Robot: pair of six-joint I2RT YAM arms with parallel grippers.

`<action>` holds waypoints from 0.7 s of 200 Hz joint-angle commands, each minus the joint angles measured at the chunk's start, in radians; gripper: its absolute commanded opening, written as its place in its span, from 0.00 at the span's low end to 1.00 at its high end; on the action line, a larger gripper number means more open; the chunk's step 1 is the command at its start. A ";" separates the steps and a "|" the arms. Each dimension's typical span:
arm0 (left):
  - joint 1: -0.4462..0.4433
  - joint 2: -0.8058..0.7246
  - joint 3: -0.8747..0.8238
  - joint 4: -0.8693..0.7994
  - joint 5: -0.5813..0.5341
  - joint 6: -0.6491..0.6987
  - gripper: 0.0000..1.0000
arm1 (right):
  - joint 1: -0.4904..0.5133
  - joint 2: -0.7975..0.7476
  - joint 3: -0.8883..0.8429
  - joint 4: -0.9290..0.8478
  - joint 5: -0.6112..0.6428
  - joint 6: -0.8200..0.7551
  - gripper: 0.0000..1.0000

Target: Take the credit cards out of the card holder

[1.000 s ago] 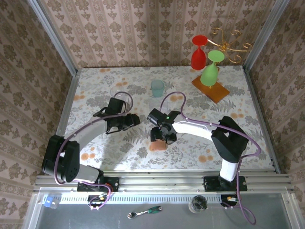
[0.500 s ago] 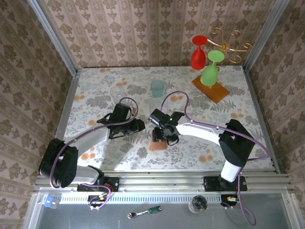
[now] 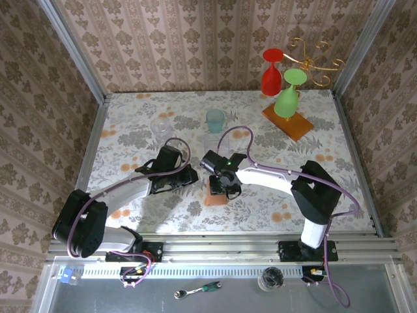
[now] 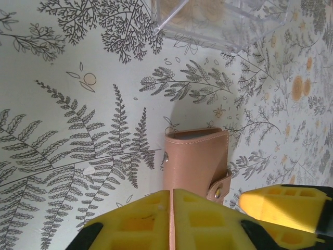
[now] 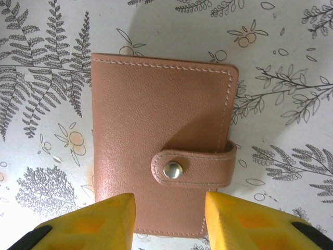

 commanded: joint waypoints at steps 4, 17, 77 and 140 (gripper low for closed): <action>-0.004 0.000 -0.010 0.012 0.017 -0.019 0.11 | 0.007 0.024 0.037 -0.035 0.013 -0.020 0.40; -0.005 0.000 -0.001 -0.003 0.011 -0.011 0.11 | 0.007 0.042 0.048 -0.038 0.019 -0.025 0.40; -0.001 0.013 0.011 0.006 0.006 -0.011 0.12 | 0.004 0.091 0.095 -0.078 0.038 -0.046 0.39; 0.000 -0.008 -0.015 0.013 0.005 -0.017 0.12 | 0.003 0.111 0.117 -0.096 0.052 -0.057 0.39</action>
